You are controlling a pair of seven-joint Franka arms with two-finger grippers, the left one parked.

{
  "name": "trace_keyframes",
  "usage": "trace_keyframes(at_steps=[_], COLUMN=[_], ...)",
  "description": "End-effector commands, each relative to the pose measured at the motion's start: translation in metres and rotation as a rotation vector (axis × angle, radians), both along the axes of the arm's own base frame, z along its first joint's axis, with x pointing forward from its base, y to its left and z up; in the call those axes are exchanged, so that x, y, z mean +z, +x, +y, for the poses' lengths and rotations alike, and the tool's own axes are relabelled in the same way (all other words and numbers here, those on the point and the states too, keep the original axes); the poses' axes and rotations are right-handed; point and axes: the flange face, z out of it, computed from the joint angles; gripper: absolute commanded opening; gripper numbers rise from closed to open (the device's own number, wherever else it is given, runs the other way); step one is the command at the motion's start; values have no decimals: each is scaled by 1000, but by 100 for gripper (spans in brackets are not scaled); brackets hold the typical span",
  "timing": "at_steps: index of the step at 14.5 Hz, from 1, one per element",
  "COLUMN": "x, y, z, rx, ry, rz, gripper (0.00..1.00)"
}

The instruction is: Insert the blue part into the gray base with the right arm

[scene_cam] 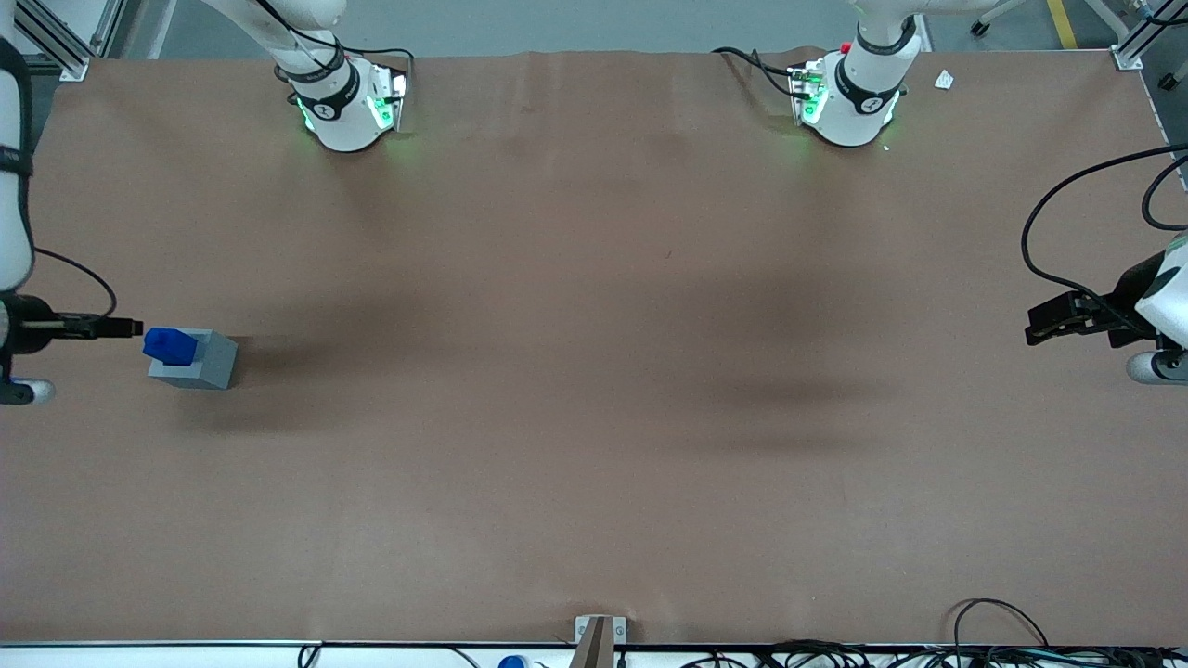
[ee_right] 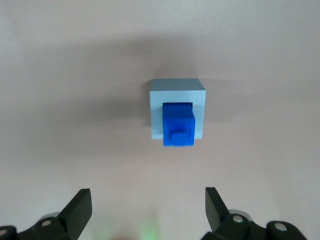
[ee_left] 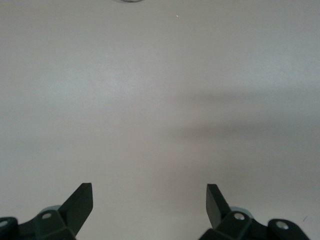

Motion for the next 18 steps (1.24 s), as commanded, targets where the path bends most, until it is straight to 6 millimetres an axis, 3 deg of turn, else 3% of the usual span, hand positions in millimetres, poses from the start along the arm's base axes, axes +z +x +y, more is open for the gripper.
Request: trace_keyframes(at_steps=[1,6,9,12,18], x=[56,146,163,169,181], y=[-19,-46,-63,-73,-70], z=[25,84,128,154,157], rx=[-45,-25,-47,-5,0], ry=[-26,-31,-40,-35,-26], rz=[-57,-201,-206,-243,-280], gripper=[100,100,100,100,100])
